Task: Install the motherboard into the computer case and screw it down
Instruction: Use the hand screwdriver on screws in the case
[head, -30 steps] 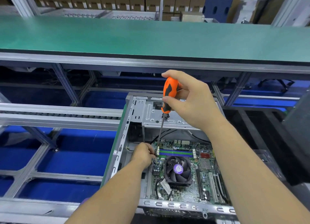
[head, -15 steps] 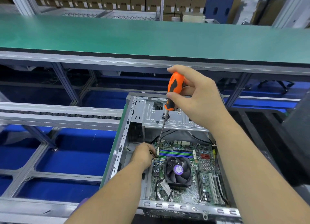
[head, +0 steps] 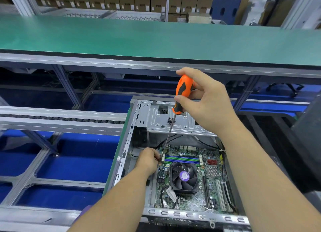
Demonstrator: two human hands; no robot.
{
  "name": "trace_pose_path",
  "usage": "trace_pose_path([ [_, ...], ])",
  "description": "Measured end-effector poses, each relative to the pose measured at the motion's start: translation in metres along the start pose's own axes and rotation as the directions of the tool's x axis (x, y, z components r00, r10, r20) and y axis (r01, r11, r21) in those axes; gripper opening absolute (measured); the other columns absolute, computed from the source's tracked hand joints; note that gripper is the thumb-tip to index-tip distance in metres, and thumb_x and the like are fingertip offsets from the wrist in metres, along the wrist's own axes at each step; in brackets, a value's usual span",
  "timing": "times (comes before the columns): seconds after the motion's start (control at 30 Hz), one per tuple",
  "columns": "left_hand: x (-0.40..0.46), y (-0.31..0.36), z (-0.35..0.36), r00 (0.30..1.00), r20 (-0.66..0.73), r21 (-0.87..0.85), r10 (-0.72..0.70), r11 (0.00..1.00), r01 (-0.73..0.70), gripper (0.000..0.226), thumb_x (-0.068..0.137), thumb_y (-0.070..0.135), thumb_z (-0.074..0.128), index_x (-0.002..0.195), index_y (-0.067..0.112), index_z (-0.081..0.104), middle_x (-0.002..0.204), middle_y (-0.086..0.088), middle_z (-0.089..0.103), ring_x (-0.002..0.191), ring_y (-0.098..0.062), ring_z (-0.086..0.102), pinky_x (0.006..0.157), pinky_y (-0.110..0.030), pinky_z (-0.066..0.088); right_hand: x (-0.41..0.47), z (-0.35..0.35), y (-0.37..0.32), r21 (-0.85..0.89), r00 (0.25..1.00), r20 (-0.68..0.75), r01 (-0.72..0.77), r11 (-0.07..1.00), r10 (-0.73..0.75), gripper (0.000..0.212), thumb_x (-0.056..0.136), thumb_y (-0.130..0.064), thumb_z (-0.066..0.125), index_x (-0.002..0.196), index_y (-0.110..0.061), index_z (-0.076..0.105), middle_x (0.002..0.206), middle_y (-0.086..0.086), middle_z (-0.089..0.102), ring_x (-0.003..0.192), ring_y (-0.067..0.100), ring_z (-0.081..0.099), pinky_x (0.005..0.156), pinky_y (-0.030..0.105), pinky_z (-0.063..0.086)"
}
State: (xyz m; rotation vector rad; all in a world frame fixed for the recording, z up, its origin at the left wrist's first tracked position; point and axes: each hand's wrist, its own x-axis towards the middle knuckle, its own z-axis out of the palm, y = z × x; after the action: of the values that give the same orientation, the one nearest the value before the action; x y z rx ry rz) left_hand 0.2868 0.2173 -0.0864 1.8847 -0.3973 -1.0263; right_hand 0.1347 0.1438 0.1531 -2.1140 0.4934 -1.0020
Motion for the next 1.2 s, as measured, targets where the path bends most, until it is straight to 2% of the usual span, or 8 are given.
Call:
trace_pose_path([
  [0.17,0.011,-0.008,0.007,0.974,-0.038,-0.196,-0.223,0.958,0.211,0.030,0.084,-0.014,0.042,0.066,0.003,0.059,0.078,-0.015,0.054,0.062,-0.023,0.043,0.063,-0.025,0.041,0.000,0.000,0.002,0.003,1.000,-0.004,-0.011,1.000,0.011,0.051,0.088,-0.001,0.074,0.126,-0.031,0.060,0.088,0.007,0.063,0.077,0.030,0.071,0.076,0.035,0.064],
  [0.3,0.009,-0.005,0.008,0.973,0.030,-0.237,-0.227,0.944,0.228,0.041,0.090,-0.016,0.033,0.076,0.007,0.064,0.126,-0.025,0.059,0.112,-0.039,0.057,0.077,-0.028,0.048,-0.001,0.000,0.004,0.003,1.000,-0.008,-0.020,1.000,0.020,0.051,0.088,-0.001,0.074,0.127,-0.032,0.060,0.087,0.004,0.063,0.076,0.028,0.070,0.075,0.034,0.064],
  [0.33,0.009,-0.005,0.009,0.969,0.026,-0.238,-0.244,0.940,0.243,0.042,0.090,-0.016,0.032,0.076,0.008,0.064,0.129,-0.027,0.058,0.132,-0.044,0.039,0.090,-0.033,0.048,-0.001,0.000,0.005,0.003,1.000,-0.008,-0.019,1.000,0.019,0.052,0.088,-0.001,0.074,0.127,-0.032,0.060,0.087,0.004,0.063,0.076,0.028,0.070,0.075,0.034,0.064],
  [0.4,0.012,-0.005,0.010,0.963,0.016,-0.297,-0.269,0.918,0.262,0.039,0.090,-0.013,0.035,0.074,0.005,0.065,0.118,-0.024,0.062,0.121,-0.043,0.054,0.099,-0.035,0.047,0.000,0.001,0.005,0.002,1.000,-0.006,-0.013,1.000,0.013,0.052,0.088,-0.001,0.074,0.125,-0.035,0.059,0.087,0.002,0.063,0.076,0.027,0.070,0.075,0.034,0.063],
  [0.53,0.002,0.004,0.008,0.972,0.016,-0.365,-0.235,0.903,0.225,0.038,0.091,-0.012,0.031,0.077,0.000,0.065,0.074,-0.009,0.049,0.051,-0.014,0.039,0.045,-0.016,0.033,0.003,0.001,0.003,-0.002,1.000,-0.006,0.007,1.000,-0.007,0.053,0.088,-0.002,0.074,0.124,-0.036,0.058,0.088,0.001,0.063,0.078,0.026,0.070,0.076,0.032,0.063],
  [0.7,0.000,0.002,0.008,0.982,-0.025,-0.278,-0.188,0.945,0.174,0.049,0.088,-0.020,0.032,0.073,0.016,0.062,0.084,-0.001,0.058,0.079,-0.016,0.053,0.054,-0.012,0.041,0.008,0.001,0.003,-0.022,1.000,0.000,0.001,1.000,-0.001,0.052,0.089,-0.004,0.074,0.126,-0.036,0.058,0.090,0.003,0.064,0.080,0.025,0.071,0.077,0.033,0.063],
  [0.87,-0.001,0.003,0.008,0.985,0.050,-0.280,-0.166,0.944,0.173,0.044,0.093,-0.011,0.034,0.067,0.005,0.066,0.073,-0.007,0.055,0.066,-0.018,0.045,0.065,-0.026,0.037,0.013,-0.001,0.002,-0.026,1.000,-0.001,0.001,1.000,-0.001,0.052,0.089,-0.003,0.074,0.126,-0.036,0.057,0.089,-0.001,0.062,0.079,0.022,0.070,0.075,0.029,0.063],
  [1.2,-0.011,0.014,0.009,0.990,0.108,-0.167,-0.087,0.981,0.104,0.033,0.092,-0.014,0.040,0.102,0.000,0.068,0.075,0.005,0.050,0.064,-0.003,0.044,0.052,-0.005,0.039,0.016,0.001,0.008,0.006,0.999,0.017,-0.033,0.999,0.033,0.054,0.089,-0.001,0.074,0.124,-0.038,0.057,0.088,0.000,0.062,0.079,0.021,0.070,0.076,0.031,0.063],
])
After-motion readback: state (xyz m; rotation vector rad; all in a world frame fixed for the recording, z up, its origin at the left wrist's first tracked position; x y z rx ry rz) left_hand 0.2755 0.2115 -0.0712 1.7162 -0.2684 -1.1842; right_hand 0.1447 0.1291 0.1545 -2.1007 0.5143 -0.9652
